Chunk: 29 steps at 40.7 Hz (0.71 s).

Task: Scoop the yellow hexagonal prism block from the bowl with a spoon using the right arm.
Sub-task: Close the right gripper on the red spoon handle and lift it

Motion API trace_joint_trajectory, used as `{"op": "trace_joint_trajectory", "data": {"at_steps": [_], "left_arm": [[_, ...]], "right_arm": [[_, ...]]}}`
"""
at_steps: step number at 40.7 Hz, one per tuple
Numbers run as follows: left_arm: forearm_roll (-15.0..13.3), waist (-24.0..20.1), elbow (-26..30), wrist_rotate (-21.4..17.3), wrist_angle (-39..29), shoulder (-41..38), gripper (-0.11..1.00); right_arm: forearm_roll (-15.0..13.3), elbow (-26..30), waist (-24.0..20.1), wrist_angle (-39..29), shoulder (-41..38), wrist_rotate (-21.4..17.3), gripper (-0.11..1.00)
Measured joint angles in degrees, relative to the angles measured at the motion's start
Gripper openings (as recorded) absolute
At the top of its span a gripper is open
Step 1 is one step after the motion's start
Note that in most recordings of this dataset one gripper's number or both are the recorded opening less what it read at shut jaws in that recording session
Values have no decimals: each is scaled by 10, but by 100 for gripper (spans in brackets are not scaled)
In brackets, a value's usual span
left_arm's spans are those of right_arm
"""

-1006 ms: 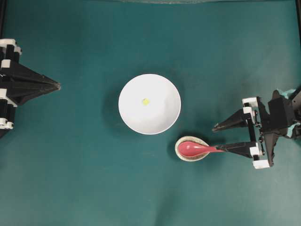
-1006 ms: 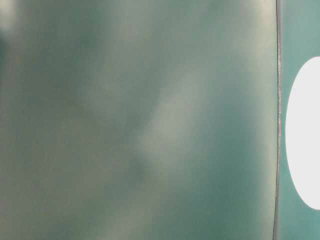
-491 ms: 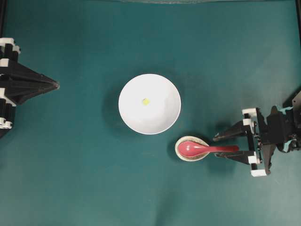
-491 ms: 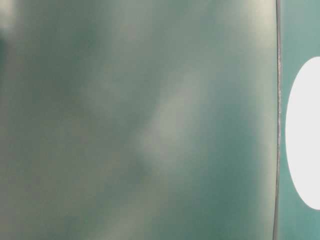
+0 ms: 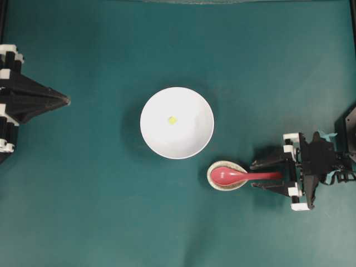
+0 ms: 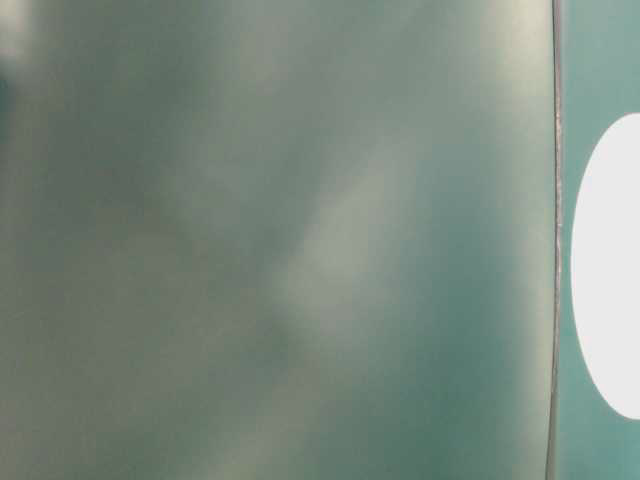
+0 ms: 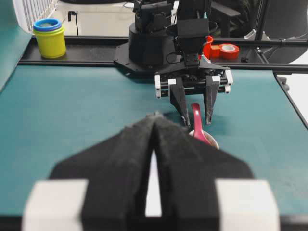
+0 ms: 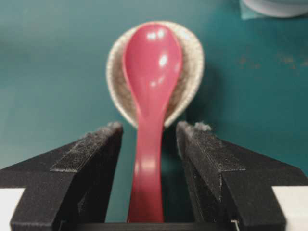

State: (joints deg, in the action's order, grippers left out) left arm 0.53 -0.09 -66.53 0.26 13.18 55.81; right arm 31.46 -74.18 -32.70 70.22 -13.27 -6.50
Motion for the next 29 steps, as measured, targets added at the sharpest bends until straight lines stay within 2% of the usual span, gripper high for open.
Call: {"op": "trace_joint_trajectory", "data": {"at_steps": [9, 21, 29], "left_arm": [[0, 0, 0, 0, -6, 0, 0], [0, 0, 0, 0, -14, 0, 0], [0, 0, 0, 0, -15, 0, 0]], "right_arm": [[4, -3, -1, 5, 0, 0, 55], [4, -3, -4, 5, 0, 0, 46], [4, -3, -4, 5, 0, -1, 45]]}}
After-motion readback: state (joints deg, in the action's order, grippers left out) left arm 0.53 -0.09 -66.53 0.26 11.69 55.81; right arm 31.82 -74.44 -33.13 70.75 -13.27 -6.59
